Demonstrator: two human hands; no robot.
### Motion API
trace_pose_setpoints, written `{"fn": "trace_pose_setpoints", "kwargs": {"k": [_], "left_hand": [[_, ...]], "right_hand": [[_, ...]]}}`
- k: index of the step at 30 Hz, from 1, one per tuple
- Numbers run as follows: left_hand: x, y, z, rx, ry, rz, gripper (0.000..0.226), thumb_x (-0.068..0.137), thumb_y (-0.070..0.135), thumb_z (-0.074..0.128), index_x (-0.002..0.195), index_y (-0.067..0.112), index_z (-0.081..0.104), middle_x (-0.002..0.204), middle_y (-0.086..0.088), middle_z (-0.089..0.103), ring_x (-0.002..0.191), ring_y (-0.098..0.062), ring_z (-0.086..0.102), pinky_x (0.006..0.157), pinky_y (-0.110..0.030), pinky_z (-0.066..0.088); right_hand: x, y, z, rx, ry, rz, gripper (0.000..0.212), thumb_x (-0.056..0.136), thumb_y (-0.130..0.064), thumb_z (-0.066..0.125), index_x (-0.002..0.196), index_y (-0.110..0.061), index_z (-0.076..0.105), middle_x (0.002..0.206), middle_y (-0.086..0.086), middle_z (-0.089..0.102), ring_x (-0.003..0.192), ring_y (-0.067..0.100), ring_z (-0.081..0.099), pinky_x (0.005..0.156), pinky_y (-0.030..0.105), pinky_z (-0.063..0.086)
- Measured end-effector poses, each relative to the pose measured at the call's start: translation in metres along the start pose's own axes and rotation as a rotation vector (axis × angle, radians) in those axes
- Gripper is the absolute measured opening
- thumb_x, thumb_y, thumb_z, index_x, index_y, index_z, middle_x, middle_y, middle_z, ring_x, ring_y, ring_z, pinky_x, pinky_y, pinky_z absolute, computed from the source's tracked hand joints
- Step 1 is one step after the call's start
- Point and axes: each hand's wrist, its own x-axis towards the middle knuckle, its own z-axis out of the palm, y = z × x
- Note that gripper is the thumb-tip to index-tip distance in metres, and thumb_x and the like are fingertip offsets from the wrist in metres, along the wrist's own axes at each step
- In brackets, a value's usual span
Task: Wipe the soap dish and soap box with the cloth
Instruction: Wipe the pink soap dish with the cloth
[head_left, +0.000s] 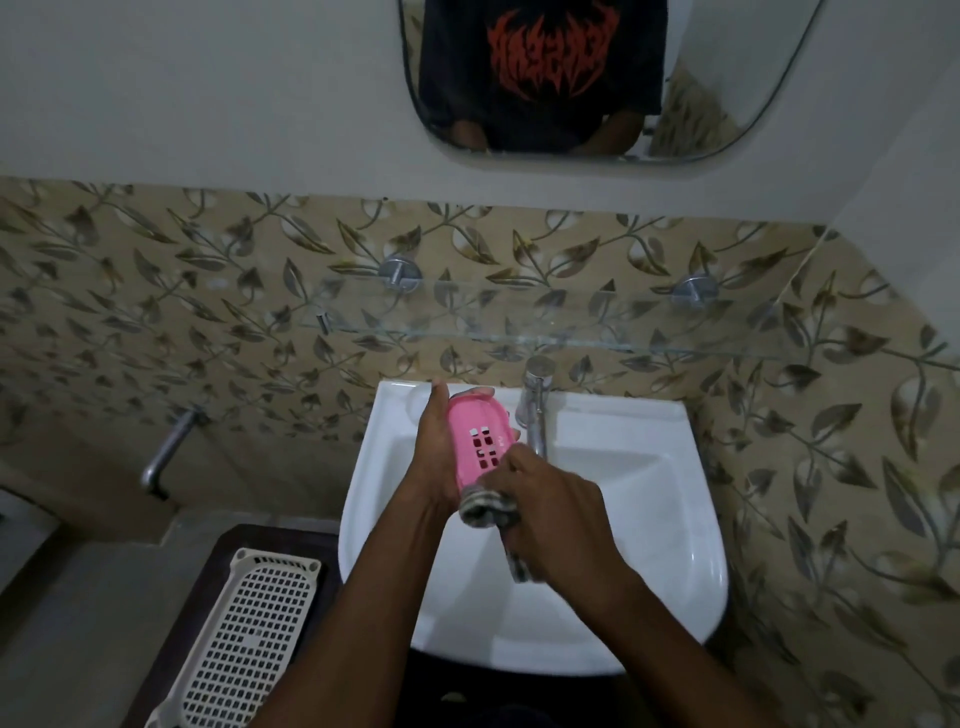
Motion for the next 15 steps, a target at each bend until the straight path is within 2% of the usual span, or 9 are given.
{"fn": "trace_pose_setpoints", "kwargs": {"k": [3, 5, 6, 8, 10, 12, 14, 15], "left_hand": [[0.004, -0.002, -0.006, -0.040, -0.012, 0.001, 0.076, 0.081, 0.079, 0.048, 0.108, 0.010, 0.062, 0.086, -0.019, 0.061, 0.072, -0.033, 0.061, 0.068, -0.041, 0.058], [0.006, -0.003, -0.011, -0.064, -0.071, 0.000, 0.087, 0.074, 0.084, 0.050, 0.115, 0.009, 0.058, 0.084, -0.019, 0.061, 0.071, -0.033, 0.062, 0.069, -0.042, 0.057], [0.007, -0.002, -0.012, -0.054, -0.101, -0.006, 0.094, 0.070, 0.087, 0.049, 0.116, 0.006, 0.058, 0.082, -0.019, 0.063, 0.071, -0.032, 0.063, 0.070, -0.041, 0.057], [0.009, -0.002, -0.015, -0.020, -0.140, -0.023, 0.099, 0.065, 0.092, 0.047, 0.107, 0.003, 0.062, 0.079, -0.017, 0.068, 0.069, -0.030, 0.065, 0.072, -0.040, 0.056], [0.007, -0.002, -0.014, -0.030, -0.166, -0.007, 0.096, 0.065, 0.092, 0.047, 0.102, 0.005, 0.064, 0.078, -0.016, 0.071, 0.070, -0.029, 0.067, 0.076, -0.041, 0.056], [0.006, -0.005, -0.011, -0.056, -0.141, 0.041, 0.092, 0.069, 0.089, 0.045, 0.101, 0.006, 0.065, 0.078, -0.016, 0.070, 0.069, -0.028, 0.067, 0.076, -0.041, 0.055], [0.003, -0.007, -0.006, -0.059, -0.105, 0.084, 0.090, 0.072, 0.087, 0.044, 0.103, 0.005, 0.065, 0.079, -0.016, 0.067, 0.065, -0.028, 0.066, 0.071, -0.039, 0.057], [0.002, -0.008, -0.004, -0.061, -0.094, 0.091, 0.089, 0.073, 0.085, 0.045, 0.107, 0.004, 0.063, 0.081, -0.017, 0.065, 0.065, -0.028, 0.066, 0.069, -0.039, 0.057]], "right_hand": [[-0.011, 0.001, -0.002, 0.095, 0.027, 0.111, 0.022, 0.085, -0.037, 0.065, 0.107, -0.035, 0.063, 0.110, -0.014, 0.062, 0.091, 0.017, 0.066, 0.075, 0.028, 0.051], [-0.008, 0.004, -0.004, 0.148, 0.096, 0.243, 0.012, 0.084, -0.042, 0.067, 0.084, -0.036, 0.058, 0.099, -0.012, 0.063, 0.084, 0.016, 0.066, 0.070, 0.028, 0.050], [-0.006, 0.005, -0.005, 0.164, 0.158, 0.309, 0.026, 0.084, -0.046, 0.068, 0.071, -0.037, 0.047, 0.093, -0.010, 0.063, 0.078, 0.016, 0.065, 0.065, 0.028, 0.049], [-0.004, 0.007, -0.006, 0.194, 0.236, 0.386, 0.045, 0.083, -0.051, 0.068, 0.061, -0.037, 0.031, 0.086, -0.006, 0.061, 0.070, 0.016, 0.061, 0.058, 0.026, 0.043], [-0.004, 0.002, -0.005, 0.226, 0.262, 0.413, 0.047, 0.082, -0.049, 0.070, 0.061, -0.036, 0.029, 0.086, -0.005, 0.062, 0.066, 0.015, 0.056, 0.054, 0.024, 0.037], [-0.007, -0.002, 0.001, 0.272, 0.258, 0.386, 0.039, 0.078, -0.045, 0.074, 0.065, -0.033, 0.039, 0.088, -0.005, 0.065, 0.069, 0.015, 0.060, 0.058, 0.022, 0.040], [-0.012, -0.005, 0.009, 0.307, 0.229, 0.328, 0.027, 0.073, -0.044, 0.079, 0.084, -0.030, 0.058, 0.095, -0.006, 0.068, 0.080, 0.016, 0.067, 0.066, 0.022, 0.047], [-0.013, -0.005, 0.012, 0.317, 0.219, 0.304, 0.032, 0.071, -0.045, 0.080, 0.094, -0.028, 0.063, 0.098, -0.008, 0.069, 0.084, 0.015, 0.068, 0.069, 0.021, 0.048]]}}
